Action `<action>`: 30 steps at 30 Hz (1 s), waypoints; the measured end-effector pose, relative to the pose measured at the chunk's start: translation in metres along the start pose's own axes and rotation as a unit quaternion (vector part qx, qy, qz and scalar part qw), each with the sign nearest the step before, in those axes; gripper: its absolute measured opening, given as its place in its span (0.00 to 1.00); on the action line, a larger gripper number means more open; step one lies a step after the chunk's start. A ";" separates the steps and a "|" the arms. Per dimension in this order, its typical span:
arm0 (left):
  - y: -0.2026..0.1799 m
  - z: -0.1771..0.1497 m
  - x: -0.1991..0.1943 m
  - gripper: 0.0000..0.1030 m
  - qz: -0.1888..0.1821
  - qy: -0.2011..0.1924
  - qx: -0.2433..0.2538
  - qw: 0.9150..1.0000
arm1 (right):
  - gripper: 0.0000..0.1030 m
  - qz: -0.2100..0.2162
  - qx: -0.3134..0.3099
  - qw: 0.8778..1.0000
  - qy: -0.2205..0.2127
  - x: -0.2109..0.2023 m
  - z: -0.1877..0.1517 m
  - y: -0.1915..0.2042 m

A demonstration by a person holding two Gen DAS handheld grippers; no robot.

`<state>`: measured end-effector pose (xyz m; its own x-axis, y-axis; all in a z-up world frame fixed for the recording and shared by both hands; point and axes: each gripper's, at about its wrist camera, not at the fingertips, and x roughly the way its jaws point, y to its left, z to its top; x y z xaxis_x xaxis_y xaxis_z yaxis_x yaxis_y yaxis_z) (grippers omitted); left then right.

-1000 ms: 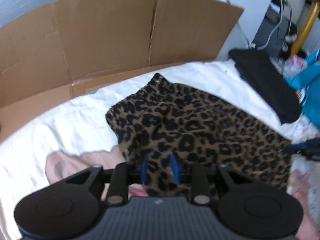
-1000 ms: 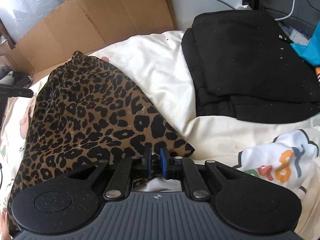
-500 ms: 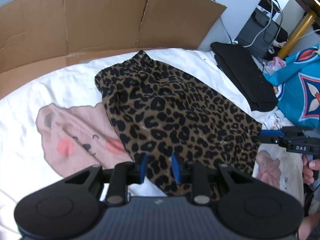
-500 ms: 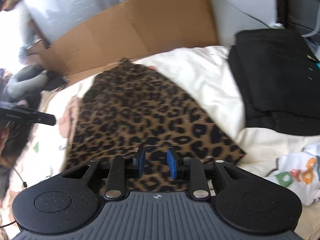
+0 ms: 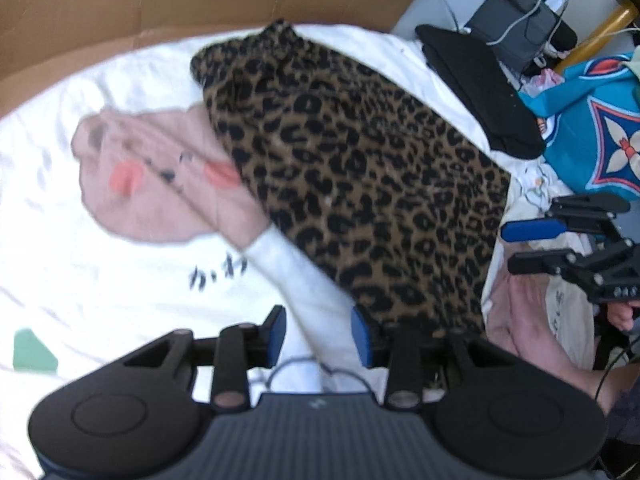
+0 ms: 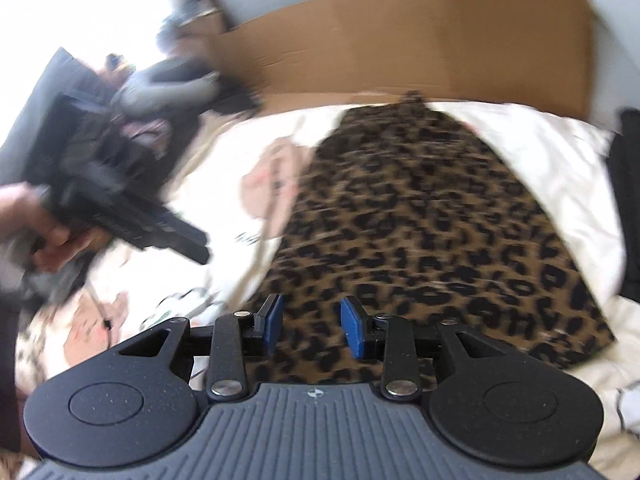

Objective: Fold clothes

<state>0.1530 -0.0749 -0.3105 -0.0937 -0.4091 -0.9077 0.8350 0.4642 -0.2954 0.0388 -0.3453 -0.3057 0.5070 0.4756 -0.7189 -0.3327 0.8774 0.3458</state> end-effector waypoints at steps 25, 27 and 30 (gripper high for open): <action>-0.025 -0.038 0.028 0.50 -0.052 0.058 0.036 0.996 | 0.06 0.069 -0.078 0.989 0.107 0.033 -0.029 0.047; -0.031 -0.037 0.030 0.51 -0.057 0.059 0.039 0.996 | 0.05 0.066 -0.060 0.991 0.098 0.030 -0.026 0.040; -0.042 -0.035 0.034 0.54 -0.069 0.056 0.044 0.995 | 0.04 0.060 -0.022 0.995 0.078 0.025 -0.021 0.026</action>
<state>0.0952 -0.0806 -0.3394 -0.2672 -0.3715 -0.8892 0.8533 0.3376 -0.3974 0.0261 -0.3121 -0.3270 0.3332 0.5588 -0.7594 -0.4194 0.8092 0.4114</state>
